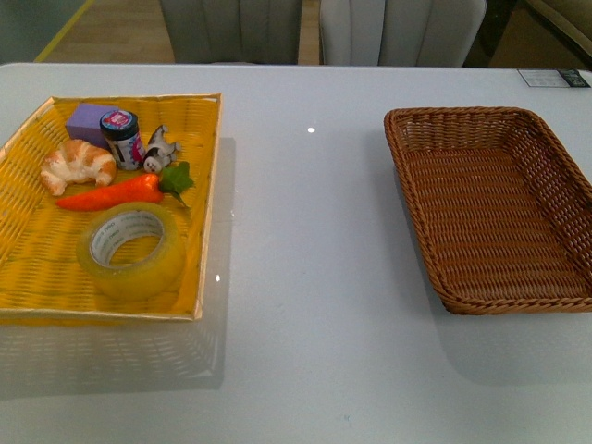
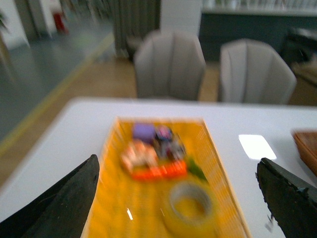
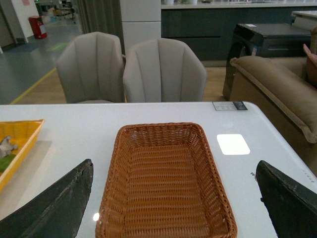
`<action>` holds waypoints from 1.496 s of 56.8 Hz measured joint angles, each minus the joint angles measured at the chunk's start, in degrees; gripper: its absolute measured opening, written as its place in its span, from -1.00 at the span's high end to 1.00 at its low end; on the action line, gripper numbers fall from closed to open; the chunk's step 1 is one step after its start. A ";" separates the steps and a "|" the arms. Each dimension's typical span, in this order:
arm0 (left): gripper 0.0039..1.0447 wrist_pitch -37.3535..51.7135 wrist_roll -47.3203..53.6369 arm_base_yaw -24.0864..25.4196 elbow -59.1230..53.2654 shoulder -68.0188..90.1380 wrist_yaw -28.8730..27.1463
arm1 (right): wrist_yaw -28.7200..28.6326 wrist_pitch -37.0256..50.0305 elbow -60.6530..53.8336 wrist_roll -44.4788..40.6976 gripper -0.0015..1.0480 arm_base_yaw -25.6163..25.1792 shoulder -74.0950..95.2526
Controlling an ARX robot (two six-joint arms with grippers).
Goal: Move tape to another basket
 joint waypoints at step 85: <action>-0.83 41.90 -7.52 -3.17 45.09 125.17 -5.86 | -0.07 0.00 0.00 -0.02 -0.83 0.00 -0.02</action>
